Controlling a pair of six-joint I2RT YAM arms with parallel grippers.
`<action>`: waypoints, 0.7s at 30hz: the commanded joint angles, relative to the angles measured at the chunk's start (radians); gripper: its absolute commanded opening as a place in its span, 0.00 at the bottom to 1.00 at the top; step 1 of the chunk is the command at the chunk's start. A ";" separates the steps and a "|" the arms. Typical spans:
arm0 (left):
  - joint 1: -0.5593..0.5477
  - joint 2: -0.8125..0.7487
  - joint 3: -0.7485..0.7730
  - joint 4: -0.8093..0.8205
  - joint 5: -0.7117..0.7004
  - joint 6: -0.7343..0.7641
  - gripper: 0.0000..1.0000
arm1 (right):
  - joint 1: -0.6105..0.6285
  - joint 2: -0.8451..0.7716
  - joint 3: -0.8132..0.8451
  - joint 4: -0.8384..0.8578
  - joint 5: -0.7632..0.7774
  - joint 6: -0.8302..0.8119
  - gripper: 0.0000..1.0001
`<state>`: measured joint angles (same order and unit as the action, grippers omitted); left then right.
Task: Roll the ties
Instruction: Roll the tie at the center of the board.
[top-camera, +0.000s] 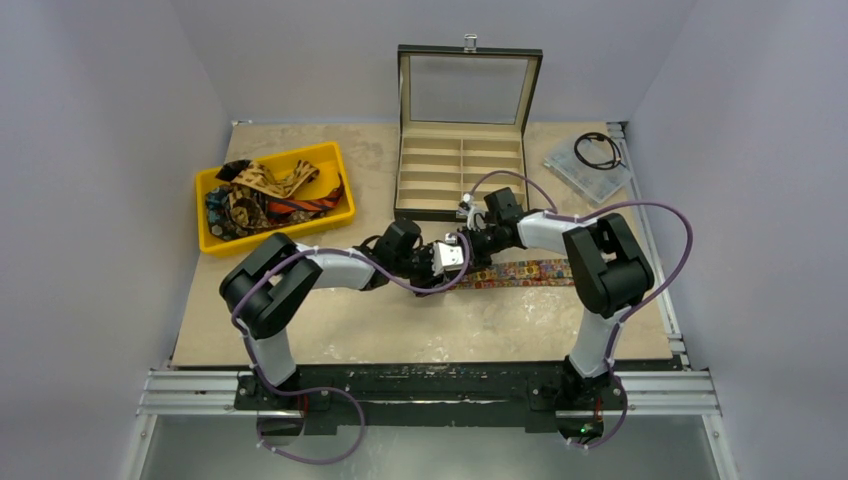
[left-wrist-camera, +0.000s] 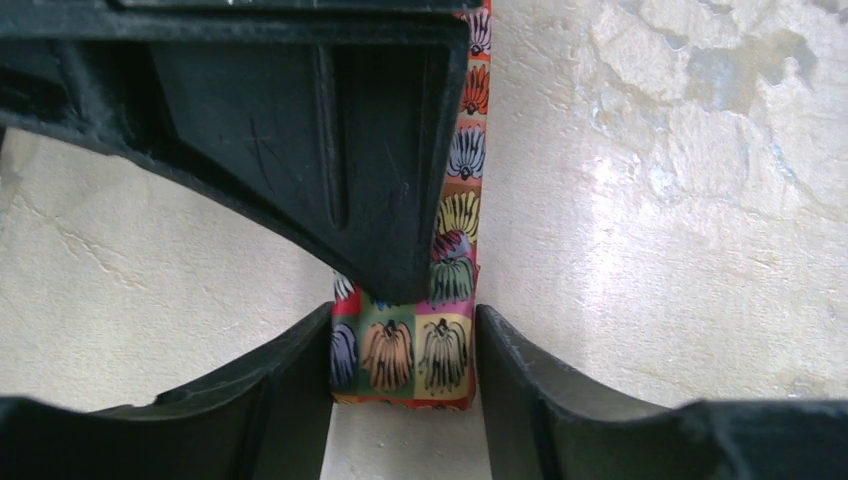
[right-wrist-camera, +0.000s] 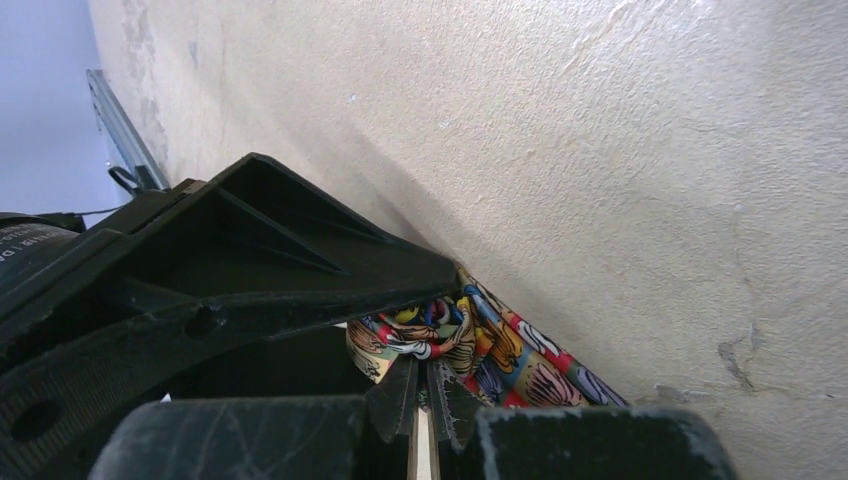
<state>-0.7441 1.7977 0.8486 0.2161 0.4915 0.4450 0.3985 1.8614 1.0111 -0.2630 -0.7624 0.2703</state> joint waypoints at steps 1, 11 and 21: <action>0.030 -0.021 -0.090 0.130 0.076 -0.088 0.54 | 0.000 0.040 -0.004 -0.070 0.208 -0.093 0.00; 0.044 -0.053 -0.239 0.505 0.022 -0.229 0.69 | 0.000 0.067 0.004 -0.116 0.328 -0.144 0.00; 0.044 -0.010 -0.275 0.599 0.050 -0.238 0.70 | 0.002 0.025 -0.044 -0.122 0.308 -0.161 0.00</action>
<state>-0.7071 1.7660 0.5903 0.7082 0.5079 0.2184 0.3992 1.8618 1.0328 -0.3168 -0.6861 0.1986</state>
